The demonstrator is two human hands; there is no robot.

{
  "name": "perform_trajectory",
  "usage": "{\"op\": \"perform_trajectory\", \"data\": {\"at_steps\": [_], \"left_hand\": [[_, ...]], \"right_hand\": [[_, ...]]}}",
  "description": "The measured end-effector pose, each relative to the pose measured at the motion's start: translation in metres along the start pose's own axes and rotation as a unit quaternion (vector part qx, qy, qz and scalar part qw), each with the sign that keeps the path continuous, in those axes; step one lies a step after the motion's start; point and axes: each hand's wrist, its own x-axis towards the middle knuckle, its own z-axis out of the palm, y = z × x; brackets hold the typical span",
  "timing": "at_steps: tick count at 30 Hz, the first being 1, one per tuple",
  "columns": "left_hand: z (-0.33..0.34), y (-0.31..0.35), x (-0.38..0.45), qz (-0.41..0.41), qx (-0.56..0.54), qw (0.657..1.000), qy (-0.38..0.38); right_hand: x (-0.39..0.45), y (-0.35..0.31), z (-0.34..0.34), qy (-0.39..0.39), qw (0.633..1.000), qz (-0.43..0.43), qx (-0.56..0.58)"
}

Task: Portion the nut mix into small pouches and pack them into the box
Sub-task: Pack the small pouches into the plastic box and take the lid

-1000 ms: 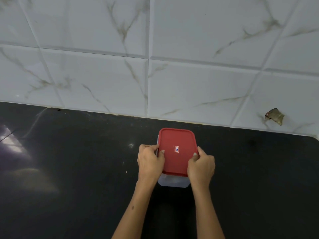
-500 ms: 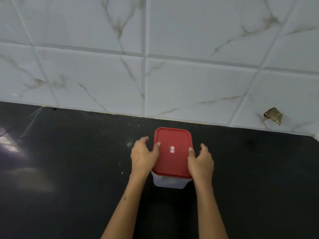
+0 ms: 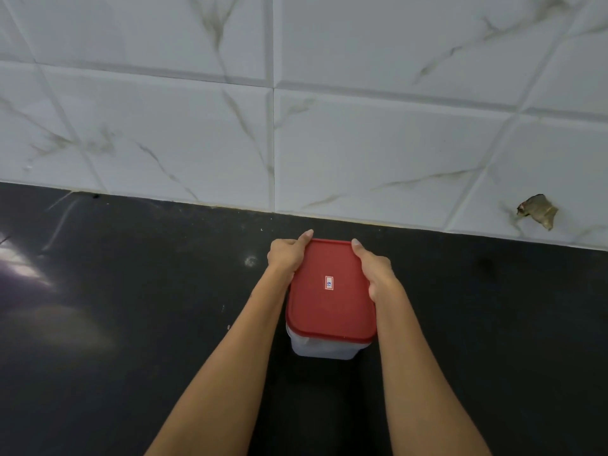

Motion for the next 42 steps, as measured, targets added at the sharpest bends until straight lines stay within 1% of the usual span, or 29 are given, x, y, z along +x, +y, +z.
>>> {"op": "perform_trajectory", "data": {"at_steps": [4,6,8,10,12,15,17,19,21,24,29,30,32,35,38,42], "left_hand": [[-0.001,-0.003,-0.002,0.049,0.065,0.997,0.012],[0.0,-0.001,-0.007,0.097,0.087,0.991,0.037],[0.001,0.003,-0.015,0.15,0.164,0.972,0.082],[0.001,0.004,-0.028,0.187,0.26,0.941,0.107],[0.001,0.0,-0.042,0.232,0.306,0.918,0.096],[-0.001,-0.016,-0.064,0.247,0.371,0.894,0.05],[0.0,-0.026,-0.075,0.235,0.382,0.893,0.031],[0.001,-0.031,-0.08,0.229,0.388,0.893,0.019],[0.002,-0.034,-0.081,0.226,0.381,0.896,0.014],[0.002,-0.037,-0.08,0.227,0.355,0.907,0.01],[0.002,-0.039,-0.079,0.242,0.29,0.926,0.003],[0.001,-0.038,-0.079,0.225,0.267,0.937,0.01],[-0.002,-0.036,-0.077,0.152,0.197,0.968,0.021],[-0.007,-0.035,-0.075,0.082,0.087,0.993,-0.004],[-0.001,-0.029,-0.083,0.063,0.025,0.998,-0.019],[0.03,-0.026,-0.108,0.076,-0.008,0.997,-0.021]], "right_hand": [[0.007,0.003,0.002,0.024,0.999,-0.012,-0.02],[0.001,0.003,0.003,0.045,0.997,-0.04,-0.051],[-0.006,0.003,0.002,0.084,0.983,-0.089,-0.136],[-0.017,0.002,0.001,0.099,0.957,-0.139,-0.236],[-0.031,0.004,-0.003,0.104,0.926,-0.197,-0.306],[-0.053,0.026,-0.006,0.122,0.884,-0.248,-0.378],[-0.065,0.046,-0.004,0.117,0.878,-0.252,-0.389],[-0.07,0.059,-0.001,0.111,0.884,-0.244,-0.382],[-0.068,0.061,0.0,0.108,0.896,-0.24,-0.357],[-0.066,0.06,0.0,0.111,0.902,-0.231,-0.347],[-0.071,0.055,-0.001,0.107,0.917,-0.21,-0.321],[-0.071,0.054,-0.001,0.106,0.92,-0.208,-0.315],[-0.073,0.053,-0.002,0.097,0.928,-0.199,-0.298],[-0.076,0.051,-0.007,0.07,0.956,-0.174,-0.227],[-0.079,0.052,-0.022,0.061,0.97,-0.172,-0.16],[-0.083,0.053,-0.062,0.084,0.971,-0.187,-0.126]]}}
